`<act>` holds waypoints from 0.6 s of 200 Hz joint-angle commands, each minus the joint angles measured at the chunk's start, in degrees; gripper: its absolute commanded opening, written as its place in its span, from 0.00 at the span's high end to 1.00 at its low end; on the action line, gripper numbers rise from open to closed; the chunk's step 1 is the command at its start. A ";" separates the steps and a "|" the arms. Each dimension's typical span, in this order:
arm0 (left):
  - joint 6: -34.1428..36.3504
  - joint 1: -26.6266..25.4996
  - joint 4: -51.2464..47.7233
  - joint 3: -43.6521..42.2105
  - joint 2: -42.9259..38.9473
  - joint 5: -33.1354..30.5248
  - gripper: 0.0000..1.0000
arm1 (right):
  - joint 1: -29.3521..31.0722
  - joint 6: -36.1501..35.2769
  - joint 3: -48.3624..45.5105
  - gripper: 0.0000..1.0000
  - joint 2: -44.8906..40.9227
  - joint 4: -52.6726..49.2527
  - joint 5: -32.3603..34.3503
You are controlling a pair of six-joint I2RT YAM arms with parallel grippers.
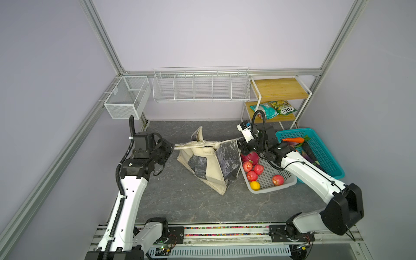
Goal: Place the food into the grocery bag and tie it
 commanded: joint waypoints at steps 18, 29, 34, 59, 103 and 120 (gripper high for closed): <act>2.06 10.82 1.50 2.67 -2.27 -28.80 1.00 | -12.53 1.88 -4.25 0.93 -5.63 1.61 17.51; 1.67 10.43 3.52 1.82 -1.96 -25.42 1.00 | -12.03 2.84 -4.22 0.93 -5.52 5.44 9.95; 1.63 10.27 4.33 1.63 -1.56 -23.89 1.00 | -11.60 3.34 -3.99 0.93 -5.32 7.04 6.97; 3.06 8.00 6.52 2.59 0.73 -16.91 1.00 | -7.67 3.50 -0.61 0.93 -3.67 11.45 -2.98; 4.92 4.76 8.61 4.31 2.94 -7.30 1.00 | -0.34 0.91 6.58 0.93 -0.25 11.60 -10.29; 5.85 3.79 9.18 5.16 3.48 -4.23 1.00 | 1.59 -0.17 7.94 0.93 0.57 12.16 -10.15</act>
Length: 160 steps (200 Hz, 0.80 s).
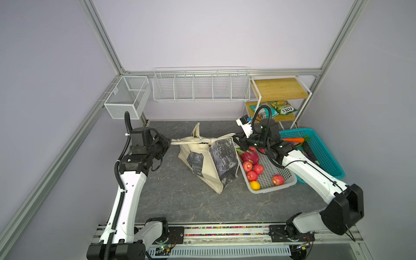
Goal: Place the food into the grocery bag and tie it
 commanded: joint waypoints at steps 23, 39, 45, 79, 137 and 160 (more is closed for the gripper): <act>3.77 -0.03 5.10 4.69 0.91 -1.89 1.00 | 2.86 -4.03 5.37 0.93 1.15 4.74 2.36; 4.28 -1.23 5.66 5.37 1.56 0.25 1.00 | 4.11 -5.43 6.25 0.93 2.47 5.02 2.36; 4.43 -1.60 5.72 5.63 1.75 0.75 1.00 | 4.41 -5.61 6.50 0.93 2.92 5.27 2.49; 5.24 -2.02 5.30 5.78 2.11 1.32 1.00 | 5.60 -6.01 7.25 0.93 4.73 5.99 4.04; 6.68 -1.93 4.67 6.80 3.43 -1.43 1.00 | 5.72 -10.20 2.36 0.93 1.95 3.47 13.67; 6.87 -1.94 4.58 7.89 4.10 -0.68 1.00 | 5.63 -11.63 1.10 0.93 0.81 2.36 14.09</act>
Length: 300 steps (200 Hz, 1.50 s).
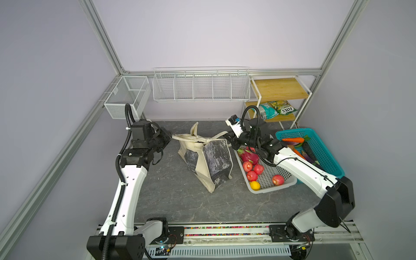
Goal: Place the food into the grocery bag and tie it
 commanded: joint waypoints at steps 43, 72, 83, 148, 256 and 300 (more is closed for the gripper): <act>3.07 0.03 0.31 4.03 -0.21 -3.13 1.00 | 0.11 -2.29 -1.55 0.93 -3.64 0.99 2.56; 3.28 0.60 -0.94 4.75 0.43 -5.11 1.00 | 0.10 -2.96 -1.67 0.93 -3.64 0.27 5.00; 2.35 1.10 -2.20 4.72 0.31 -7.66 1.00 | 0.03 -3.25 -1.77 0.93 -3.50 -0.25 6.68; -1.01 4.41 -3.40 3.46 0.56 -9.33 1.00 | -0.69 -3.72 -4.67 0.92 -4.34 -0.25 10.85; -1.27 1.71 -5.21 3.07 -1.14 0.21 0.42 | -0.47 -4.38 -3.79 0.52 -6.08 2.42 -0.09; -0.47 1.47 -11.60 4.48 -4.73 -2.64 0.00 | -0.65 -5.71 -3.61 0.36 -8.67 1.37 1.34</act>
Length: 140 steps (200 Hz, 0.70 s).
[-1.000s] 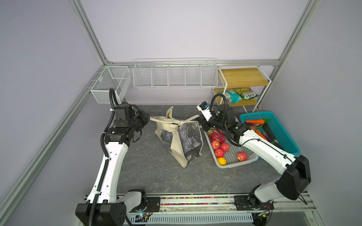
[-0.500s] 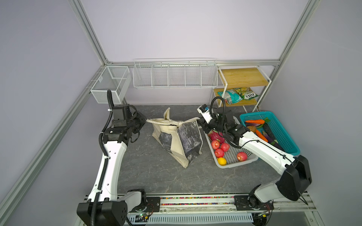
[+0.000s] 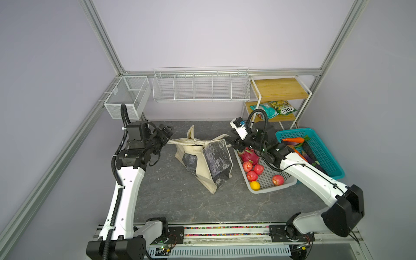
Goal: Place the food into the grocery bag and tie it
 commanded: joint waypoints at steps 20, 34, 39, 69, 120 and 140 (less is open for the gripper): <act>1.02 -0.36 -7.67 3.60 -4.13 -3.60 0.00 | -0.60 -1.58 0.53 0.28 -4.01 -0.64 0.36; 1.18 -0.49 -10.17 4.89 -4.96 -5.22 0.01 | -1.02 -1.58 0.69 0.21 -4.80 -0.90 0.85; 1.25 -0.66 -11.05 5.41 -5.17 -5.89 0.00 | -1.23 -1.58 0.72 0.20 -5.11 -0.95 1.06; 1.38 -1.82 -16.82 8.91 -6.40 -11.38 0.00 | -3.25 -0.87 0.81 0.11 -7.14 -1.22 2.09; 7.35 -1.82 -23.54 15.61 -8.02 -29.78 0.02 | -9.69 3.14 -2.59 0.00 -11.67 -1.14 7.28; 10.26 -1.83 -15.20 12.10 -10.04 -36.59 0.03 | -12.85 6.39 -6.29 0.01 -13.29 -0.24 10.42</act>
